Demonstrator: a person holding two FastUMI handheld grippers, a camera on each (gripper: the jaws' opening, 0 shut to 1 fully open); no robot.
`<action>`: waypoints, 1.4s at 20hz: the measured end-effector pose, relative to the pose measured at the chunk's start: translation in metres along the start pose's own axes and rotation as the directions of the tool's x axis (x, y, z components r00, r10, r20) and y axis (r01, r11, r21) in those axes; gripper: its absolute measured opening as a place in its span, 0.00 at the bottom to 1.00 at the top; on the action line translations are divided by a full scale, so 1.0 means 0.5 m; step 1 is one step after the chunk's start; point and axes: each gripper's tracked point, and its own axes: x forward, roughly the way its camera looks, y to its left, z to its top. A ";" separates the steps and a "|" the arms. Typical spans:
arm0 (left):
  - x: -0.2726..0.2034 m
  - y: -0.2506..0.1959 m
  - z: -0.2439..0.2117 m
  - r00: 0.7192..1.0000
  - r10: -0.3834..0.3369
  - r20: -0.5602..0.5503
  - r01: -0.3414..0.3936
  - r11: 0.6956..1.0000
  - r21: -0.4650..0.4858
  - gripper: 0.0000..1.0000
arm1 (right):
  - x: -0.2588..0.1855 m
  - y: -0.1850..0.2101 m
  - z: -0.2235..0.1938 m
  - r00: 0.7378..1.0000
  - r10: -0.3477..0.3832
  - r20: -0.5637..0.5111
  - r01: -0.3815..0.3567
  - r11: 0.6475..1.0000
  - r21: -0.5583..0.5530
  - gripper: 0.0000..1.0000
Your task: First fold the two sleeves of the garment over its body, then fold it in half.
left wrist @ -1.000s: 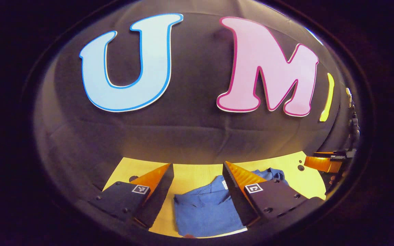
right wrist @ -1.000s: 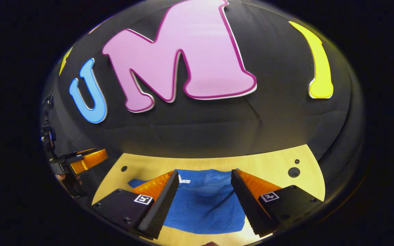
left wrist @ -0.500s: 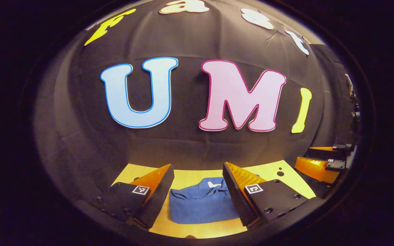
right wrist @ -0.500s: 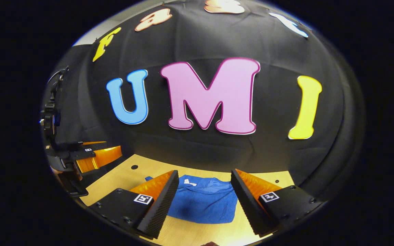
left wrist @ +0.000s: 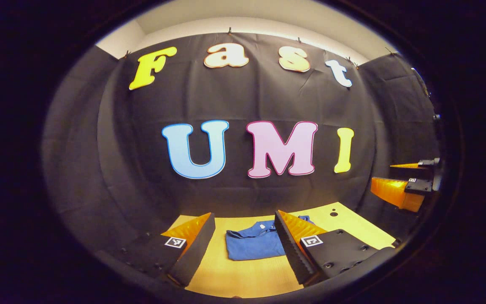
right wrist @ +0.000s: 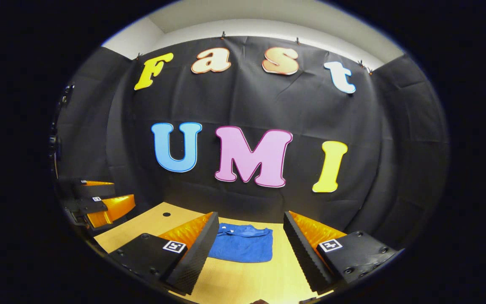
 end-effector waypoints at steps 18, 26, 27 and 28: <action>-0.303 -0.110 -0.075 0.995 -0.065 0.079 0.069 0.996 -0.049 0.81 | -0.243 -0.001 0.020 0.991 -0.050 0.124 0.058 0.997 -0.060 0.96; -0.344 -0.124 -0.020 0.986 -0.058 0.154 0.069 0.995 -0.067 0.81 | -0.252 -0.003 0.023 0.993 -0.034 0.110 0.037 0.999 -0.026 0.96; -0.345 -0.125 -0.021 0.987 -0.056 0.153 0.068 0.995 -0.071 0.81 | -0.252 -0.005 0.023 0.993 -0.036 0.110 0.039 0.999 -0.027 0.96; -0.345 -0.124 -0.018 0.987 -0.053 0.151 0.064 0.995 -0.073 0.81 | -0.253 -0.004 0.025 0.994 -0.038 0.104 0.040 0.999 -0.023 0.96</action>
